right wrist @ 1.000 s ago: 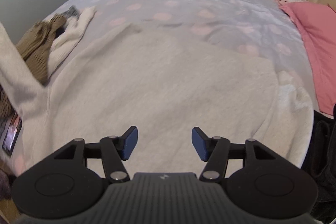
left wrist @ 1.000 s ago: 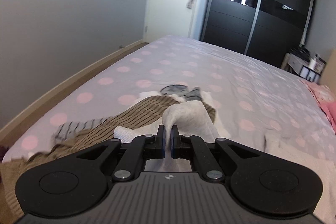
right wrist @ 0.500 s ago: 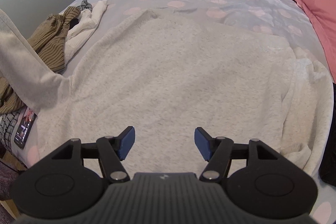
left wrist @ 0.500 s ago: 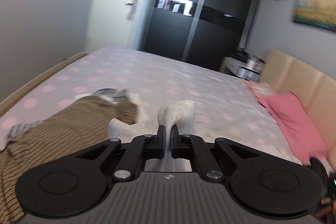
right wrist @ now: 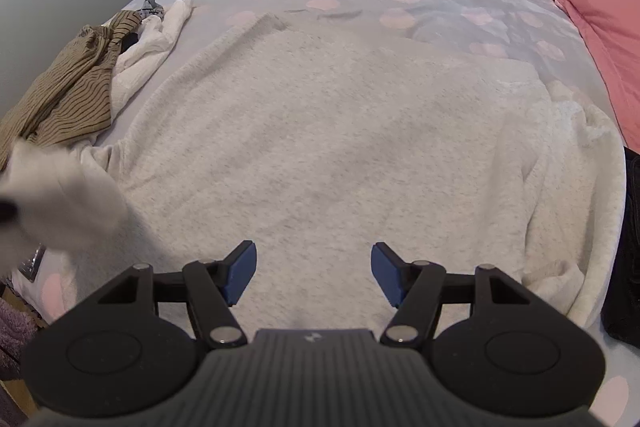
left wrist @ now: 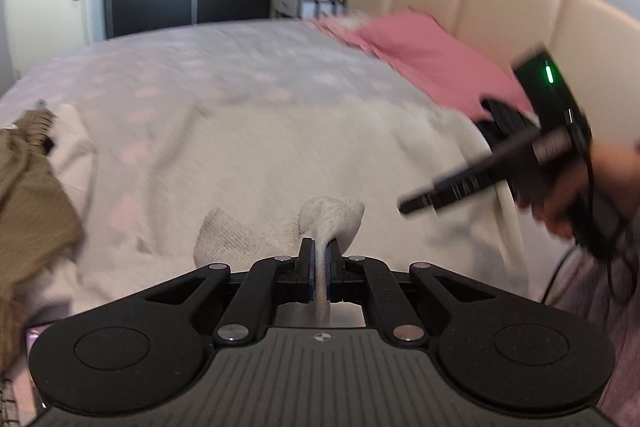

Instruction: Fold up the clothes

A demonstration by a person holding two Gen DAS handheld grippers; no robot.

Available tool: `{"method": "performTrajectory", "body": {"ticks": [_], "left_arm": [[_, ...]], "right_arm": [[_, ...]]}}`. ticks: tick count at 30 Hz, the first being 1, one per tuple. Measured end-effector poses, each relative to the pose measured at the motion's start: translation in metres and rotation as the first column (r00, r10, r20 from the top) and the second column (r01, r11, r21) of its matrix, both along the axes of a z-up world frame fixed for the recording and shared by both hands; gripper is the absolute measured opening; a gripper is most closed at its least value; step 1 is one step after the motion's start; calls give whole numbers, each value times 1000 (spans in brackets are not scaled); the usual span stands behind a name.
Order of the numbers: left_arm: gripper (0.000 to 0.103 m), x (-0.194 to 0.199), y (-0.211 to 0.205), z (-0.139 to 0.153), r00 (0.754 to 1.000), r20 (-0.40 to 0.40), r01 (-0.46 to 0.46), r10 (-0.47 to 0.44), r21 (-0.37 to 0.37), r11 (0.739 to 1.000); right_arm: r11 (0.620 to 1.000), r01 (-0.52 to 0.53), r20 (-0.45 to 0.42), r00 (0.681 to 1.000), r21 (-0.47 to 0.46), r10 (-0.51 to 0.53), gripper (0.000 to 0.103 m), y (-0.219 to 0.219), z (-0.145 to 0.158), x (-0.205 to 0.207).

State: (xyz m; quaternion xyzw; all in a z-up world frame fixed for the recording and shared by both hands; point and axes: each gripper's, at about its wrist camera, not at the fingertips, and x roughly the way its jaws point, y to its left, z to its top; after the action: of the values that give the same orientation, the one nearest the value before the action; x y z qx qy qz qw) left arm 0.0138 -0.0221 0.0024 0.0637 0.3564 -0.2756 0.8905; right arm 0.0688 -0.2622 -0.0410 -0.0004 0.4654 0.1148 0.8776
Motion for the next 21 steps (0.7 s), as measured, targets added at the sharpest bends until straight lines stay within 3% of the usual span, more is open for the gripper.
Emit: {"method": "performTrajectory", "body": {"ticks": [3,7,12,14,21], "left_arm": [[4,-7,-14,-19,997,-41,61,-59,57,996],[7,-8,-20,-33,989,-120,99,-91,64,993],[28,-13,-21,-35,980,-154,131,-123,44,990],[47,-16,-18,-32,981,-148,129,-123,34,991],[48,-16,4,-16,990,-120,81,-80,0,997]], "right_arm": [[1000,-6,-14,1000,-16,6,68,-1,-5,-4],[999,-27,-37,999,-33,26,68,1,-11,-9],[992,-100,-36,995,-71,98,68,18,-13,-15],[987,-136,-38,990,-87,133,68,26,-14,-17],[974,-210,-46,977,-85,207,68,47,-13,-16]]}}
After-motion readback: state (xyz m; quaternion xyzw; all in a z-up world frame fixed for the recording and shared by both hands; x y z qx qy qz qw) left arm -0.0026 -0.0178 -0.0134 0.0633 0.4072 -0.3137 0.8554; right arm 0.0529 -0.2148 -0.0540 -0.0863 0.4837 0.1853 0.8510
